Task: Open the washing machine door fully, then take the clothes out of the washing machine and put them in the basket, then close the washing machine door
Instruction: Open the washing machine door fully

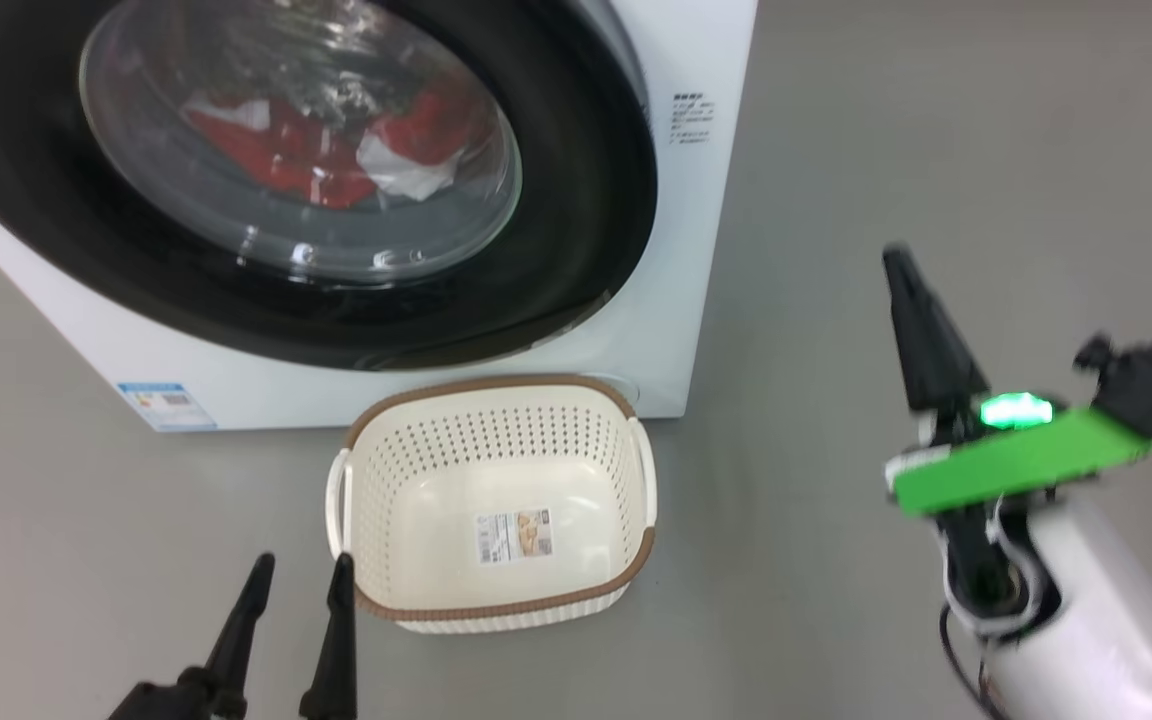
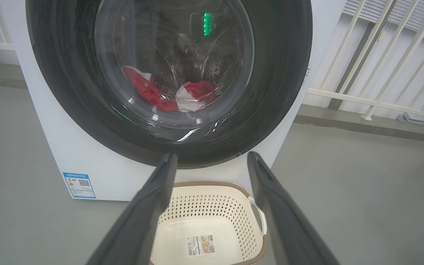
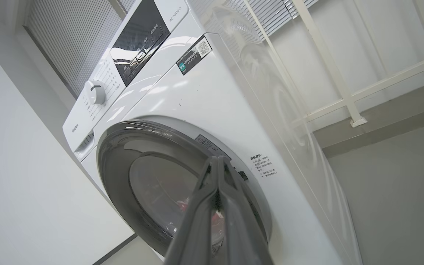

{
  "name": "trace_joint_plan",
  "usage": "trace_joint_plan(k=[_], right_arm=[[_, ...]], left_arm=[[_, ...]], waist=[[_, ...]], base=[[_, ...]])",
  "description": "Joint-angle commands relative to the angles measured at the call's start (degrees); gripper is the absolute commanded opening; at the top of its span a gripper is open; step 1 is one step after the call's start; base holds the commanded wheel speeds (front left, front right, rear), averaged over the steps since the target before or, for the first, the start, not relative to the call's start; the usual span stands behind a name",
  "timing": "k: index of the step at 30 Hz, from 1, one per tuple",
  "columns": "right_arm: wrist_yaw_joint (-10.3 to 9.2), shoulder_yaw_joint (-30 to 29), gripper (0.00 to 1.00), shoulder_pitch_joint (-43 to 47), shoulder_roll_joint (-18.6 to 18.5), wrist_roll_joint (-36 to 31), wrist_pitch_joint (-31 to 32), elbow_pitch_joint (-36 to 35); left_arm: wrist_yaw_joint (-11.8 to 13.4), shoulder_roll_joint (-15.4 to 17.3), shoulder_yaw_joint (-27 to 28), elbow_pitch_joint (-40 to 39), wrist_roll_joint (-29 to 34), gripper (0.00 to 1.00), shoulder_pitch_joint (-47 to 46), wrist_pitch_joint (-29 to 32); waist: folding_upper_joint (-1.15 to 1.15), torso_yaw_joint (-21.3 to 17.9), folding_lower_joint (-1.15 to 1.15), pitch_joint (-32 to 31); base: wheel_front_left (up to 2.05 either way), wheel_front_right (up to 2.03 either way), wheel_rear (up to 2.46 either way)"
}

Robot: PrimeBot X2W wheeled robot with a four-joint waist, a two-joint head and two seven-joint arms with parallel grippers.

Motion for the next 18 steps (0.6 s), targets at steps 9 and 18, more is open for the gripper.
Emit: trace_joint_plan(k=[9, 18], right_arm=[[-0.04, 7.97, 0.00, -16.33, -7.16, 11.26, -0.34, 1.73], [-0.04, 14.18, 0.00, -27.23, -13.23, 27.10, 4.78, 1.30]], left_arm=[[-0.07, 0.43, -0.23, -1.26, -1.74, 1.00, -6.22, -0.54], [-0.17, 0.43, -1.70, -0.81, -2.98, 1.00, -9.20, -0.54]], waist=[[0.00, 5.53, 0.00, 6.63], [0.00, 7.85, 0.00, 11.21]], base=[[0.00, 0.00, 0.00], [0.00, 0.00, 0.00]])
